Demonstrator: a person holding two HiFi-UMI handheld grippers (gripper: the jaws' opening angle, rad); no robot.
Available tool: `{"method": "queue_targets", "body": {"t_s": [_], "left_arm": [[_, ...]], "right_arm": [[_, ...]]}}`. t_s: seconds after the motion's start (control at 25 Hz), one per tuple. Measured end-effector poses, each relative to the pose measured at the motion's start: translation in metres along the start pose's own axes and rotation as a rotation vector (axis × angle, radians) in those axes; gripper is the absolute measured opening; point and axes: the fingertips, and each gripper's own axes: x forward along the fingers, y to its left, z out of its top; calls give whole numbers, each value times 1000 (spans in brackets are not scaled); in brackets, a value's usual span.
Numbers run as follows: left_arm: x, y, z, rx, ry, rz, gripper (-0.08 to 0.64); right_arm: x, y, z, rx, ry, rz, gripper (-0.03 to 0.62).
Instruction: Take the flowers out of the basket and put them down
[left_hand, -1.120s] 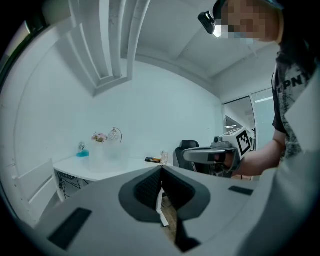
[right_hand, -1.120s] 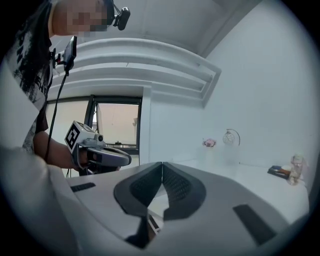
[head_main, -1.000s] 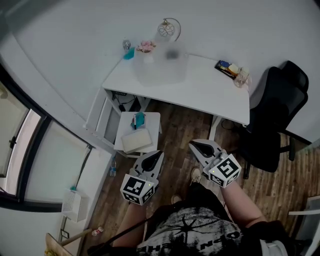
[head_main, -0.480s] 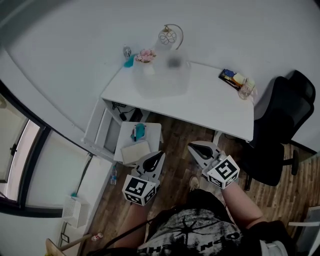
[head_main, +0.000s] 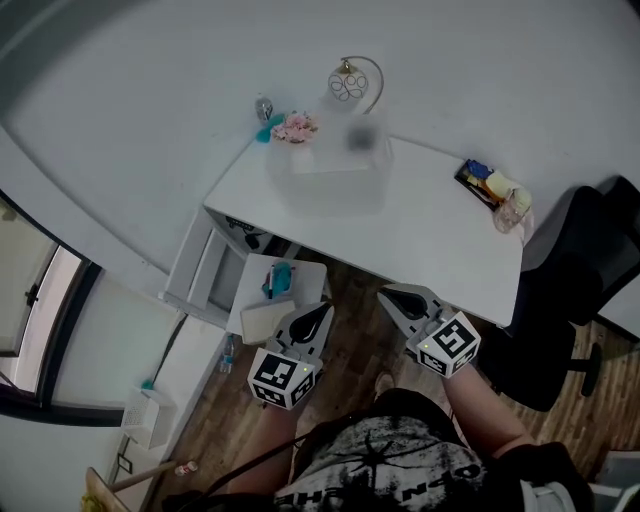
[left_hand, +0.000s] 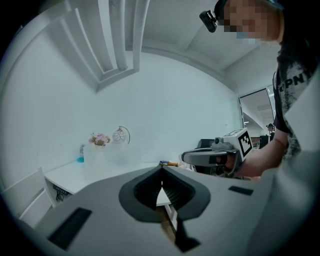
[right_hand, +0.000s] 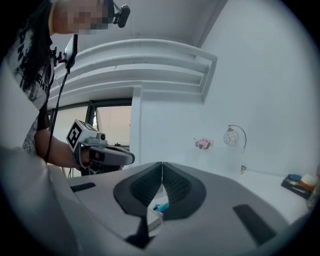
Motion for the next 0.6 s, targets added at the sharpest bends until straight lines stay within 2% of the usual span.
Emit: {"method": "queue_targets", "body": {"t_s": [0.36, 0.6], "left_arm": [[56, 19, 15, 4, 1, 61, 15], [81, 25, 17, 13, 1, 100, 15]], "right_arm": [[20, -62, 1, 11, -3, 61, 17], [30, -86, -9, 18, 7, 104, 17]]}}
